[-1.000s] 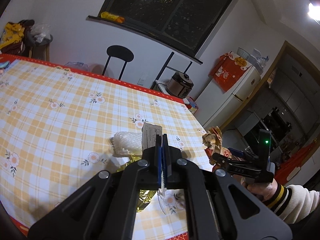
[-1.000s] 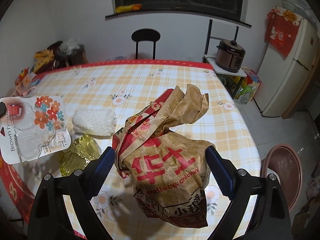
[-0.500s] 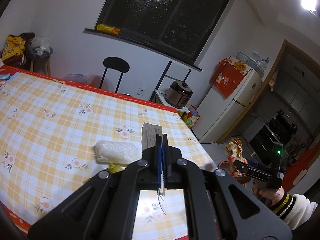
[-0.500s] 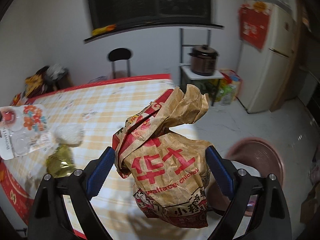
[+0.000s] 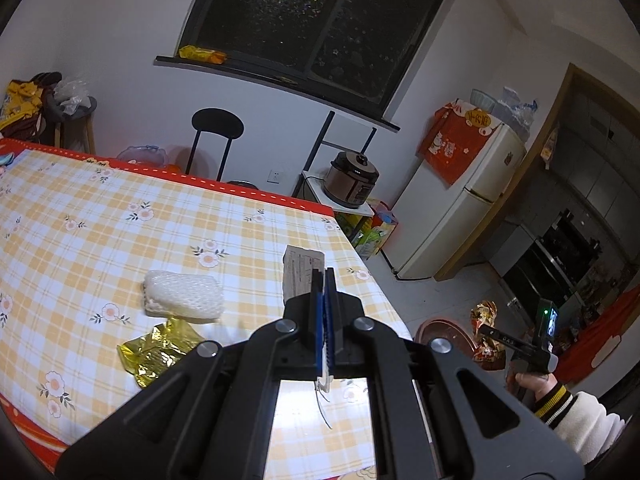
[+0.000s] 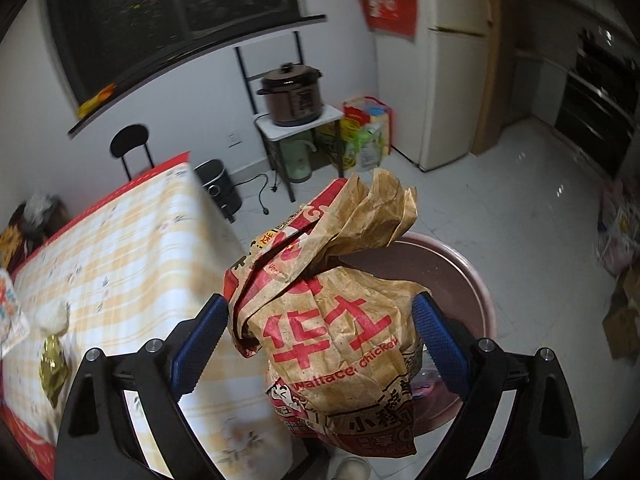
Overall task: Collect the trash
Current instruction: 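Carry tray and paper bag to the brown bin and open both tools over it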
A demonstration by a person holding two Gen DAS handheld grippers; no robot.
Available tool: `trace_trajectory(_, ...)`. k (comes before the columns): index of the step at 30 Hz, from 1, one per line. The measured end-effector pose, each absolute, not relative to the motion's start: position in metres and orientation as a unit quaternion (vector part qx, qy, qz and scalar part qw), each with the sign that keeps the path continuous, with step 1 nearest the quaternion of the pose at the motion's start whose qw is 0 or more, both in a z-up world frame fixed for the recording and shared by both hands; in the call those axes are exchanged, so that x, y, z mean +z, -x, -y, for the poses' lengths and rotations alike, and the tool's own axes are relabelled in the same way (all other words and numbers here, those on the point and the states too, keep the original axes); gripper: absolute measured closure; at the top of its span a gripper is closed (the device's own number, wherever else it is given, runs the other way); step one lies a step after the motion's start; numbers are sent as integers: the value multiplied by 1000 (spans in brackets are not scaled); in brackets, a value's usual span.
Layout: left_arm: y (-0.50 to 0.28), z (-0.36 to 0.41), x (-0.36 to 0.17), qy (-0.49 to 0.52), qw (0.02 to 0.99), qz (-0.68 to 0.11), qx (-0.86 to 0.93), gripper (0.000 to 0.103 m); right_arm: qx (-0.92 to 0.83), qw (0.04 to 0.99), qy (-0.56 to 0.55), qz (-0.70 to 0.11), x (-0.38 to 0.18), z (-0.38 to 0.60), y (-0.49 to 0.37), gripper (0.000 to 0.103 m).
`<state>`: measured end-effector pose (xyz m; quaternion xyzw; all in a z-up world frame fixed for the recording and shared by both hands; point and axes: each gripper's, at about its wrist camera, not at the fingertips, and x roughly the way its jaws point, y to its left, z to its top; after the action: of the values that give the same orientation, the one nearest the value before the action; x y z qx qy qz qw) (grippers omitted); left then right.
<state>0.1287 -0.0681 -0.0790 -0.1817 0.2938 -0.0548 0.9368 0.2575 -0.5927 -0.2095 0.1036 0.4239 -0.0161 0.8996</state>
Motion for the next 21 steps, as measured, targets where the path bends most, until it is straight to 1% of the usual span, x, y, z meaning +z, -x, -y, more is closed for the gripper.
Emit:
trace_trajectory(5, -134, 92, -72, 168, 939, -294, -66, 98, -12, 898, -129, -420, -209, 615, -260, 6)
trace_trajectory(13, -151, 136, -66, 147, 937, -296, -111, 98, -20, 916, -140, -375, -173, 642, -229, 5)
trace_trajectory(21, -182, 211, -65, 120, 925, -303, -196, 98, -51, 930, -127, -341, -134, 680, -178, 5)
